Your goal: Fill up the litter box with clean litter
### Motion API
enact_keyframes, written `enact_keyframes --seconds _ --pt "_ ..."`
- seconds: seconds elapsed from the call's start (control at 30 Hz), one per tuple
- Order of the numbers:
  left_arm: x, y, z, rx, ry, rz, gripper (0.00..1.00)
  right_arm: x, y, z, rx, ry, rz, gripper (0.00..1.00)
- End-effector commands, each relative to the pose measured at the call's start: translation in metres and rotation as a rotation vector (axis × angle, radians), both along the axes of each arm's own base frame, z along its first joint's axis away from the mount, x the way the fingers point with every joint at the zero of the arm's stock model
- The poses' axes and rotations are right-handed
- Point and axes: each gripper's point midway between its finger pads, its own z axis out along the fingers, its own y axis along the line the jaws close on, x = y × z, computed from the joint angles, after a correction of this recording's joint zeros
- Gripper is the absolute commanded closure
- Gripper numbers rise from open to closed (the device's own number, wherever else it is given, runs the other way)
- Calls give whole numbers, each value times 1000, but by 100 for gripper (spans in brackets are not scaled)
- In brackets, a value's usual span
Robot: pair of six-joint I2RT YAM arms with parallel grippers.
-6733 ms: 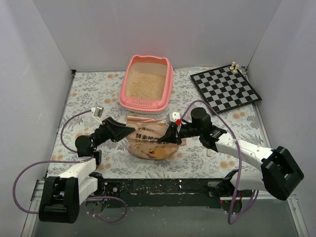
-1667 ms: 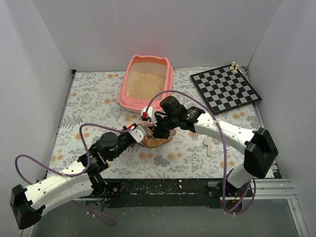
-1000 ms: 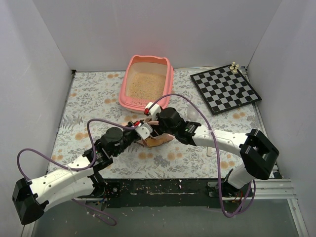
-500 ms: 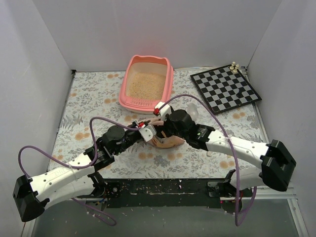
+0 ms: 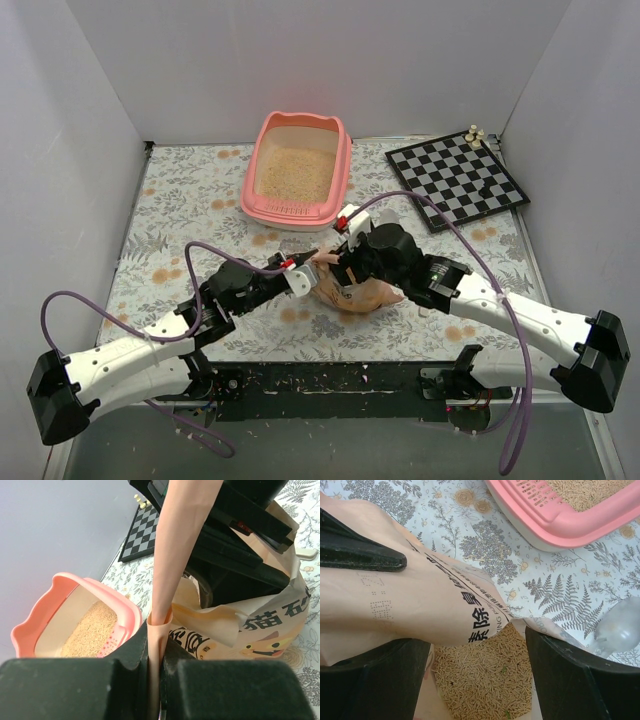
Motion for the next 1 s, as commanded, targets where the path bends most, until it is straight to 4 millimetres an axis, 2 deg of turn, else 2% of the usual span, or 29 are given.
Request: enact_keyframes --seconds 0.0,0.1,0.3,0.5,0.63,0.67,0.7,0.87,0.97 --pt "28 31 52 -48 -155 192 100 20 10 34 120 -45 -57 16" --pt "34 41 70 -21 -215 244 100 16 28 19 191 -2 -21 18" --pt "50 65 84 -25 -239 275 100 1 68 1 268 35 24 19" --pt "55 75 57 -7 -150 298 100 -9 105 -18 228 71 65 19" --pt "44 71 28 -19 -29 254 100 -5 113 -3 240 58 59 18" --pt "41 69 21 -21 -10 240 96 -3 114 4 240 46 57 18" --pt "38 69 18 -33 0 231 87 -1 113 9 231 37 53 18" --pt "26 65 14 -58 26 178 85 7 99 43 180 -13 6 17" --pt "26 65 12 -71 12 172 85 2 86 51 133 -9 14 17"
